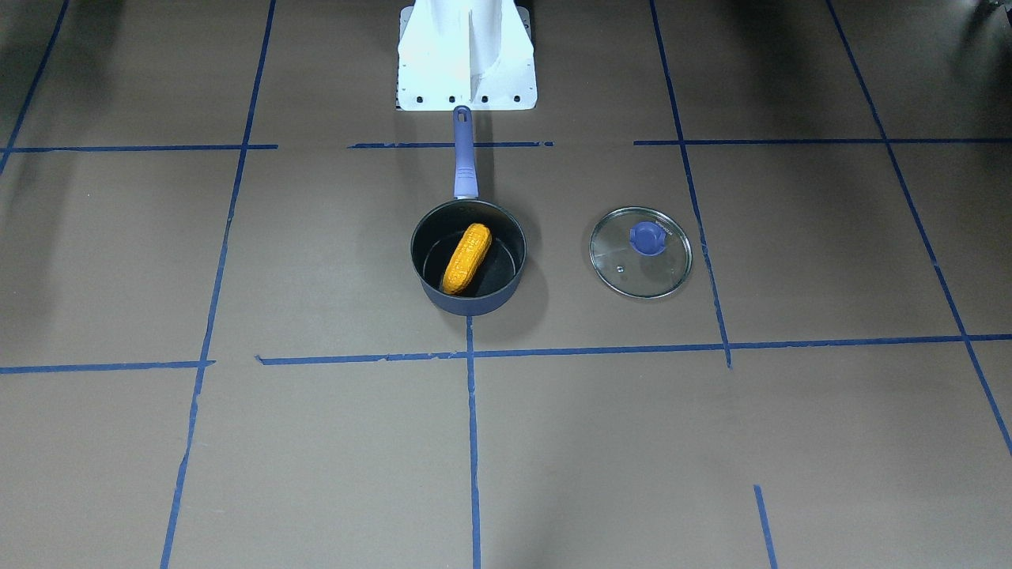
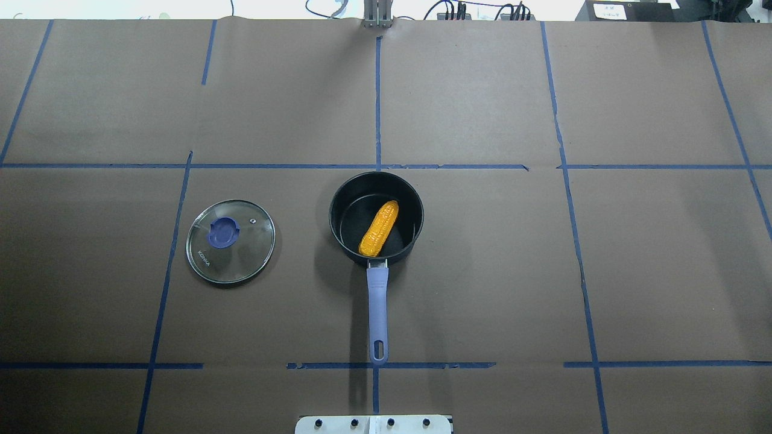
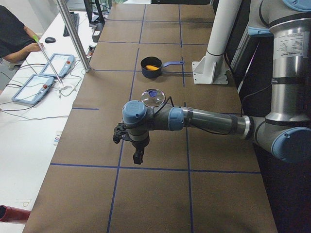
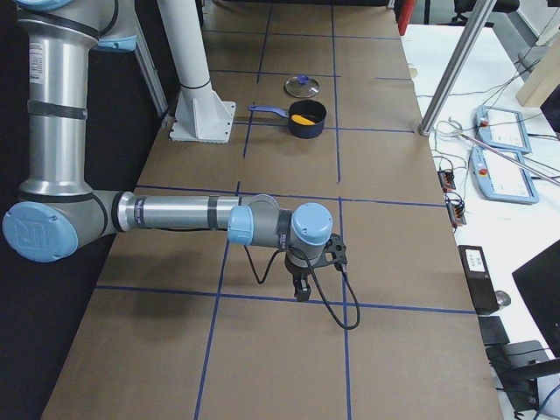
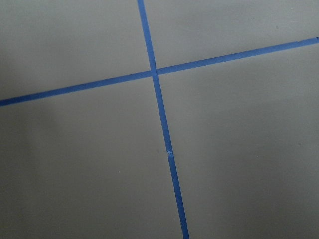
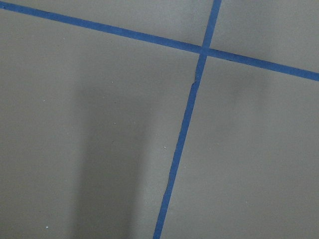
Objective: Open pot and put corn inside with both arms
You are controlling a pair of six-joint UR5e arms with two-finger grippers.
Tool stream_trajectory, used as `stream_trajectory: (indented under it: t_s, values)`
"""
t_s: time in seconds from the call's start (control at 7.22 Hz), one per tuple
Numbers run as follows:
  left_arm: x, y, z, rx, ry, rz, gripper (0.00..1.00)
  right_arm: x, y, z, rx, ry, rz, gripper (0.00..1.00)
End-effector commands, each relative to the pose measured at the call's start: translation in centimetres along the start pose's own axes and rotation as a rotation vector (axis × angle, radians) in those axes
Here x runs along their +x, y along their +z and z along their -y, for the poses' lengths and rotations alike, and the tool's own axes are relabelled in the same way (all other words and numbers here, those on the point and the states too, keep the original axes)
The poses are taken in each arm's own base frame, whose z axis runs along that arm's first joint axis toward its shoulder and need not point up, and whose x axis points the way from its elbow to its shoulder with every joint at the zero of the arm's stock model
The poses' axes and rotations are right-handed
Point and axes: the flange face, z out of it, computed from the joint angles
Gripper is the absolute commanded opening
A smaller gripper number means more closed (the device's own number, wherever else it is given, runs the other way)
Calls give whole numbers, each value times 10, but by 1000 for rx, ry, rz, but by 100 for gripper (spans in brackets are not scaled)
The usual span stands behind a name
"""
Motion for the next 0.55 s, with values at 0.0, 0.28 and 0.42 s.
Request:
stream_trajectory:
  t_s: [0.0, 0.28, 0.42]
  values:
    - [9, -5, -5, 15, -56, -41, 100, 6, 5, 2, -4, 64, 5, 100]
    - [16, -11, -19, 26, -43, -35, 100, 9, 9, -2, -10, 73, 15, 100]
    - [16, -11, -24, 26, -39, -30, 100, 8, 9, -2, -9, 72, 17, 100]
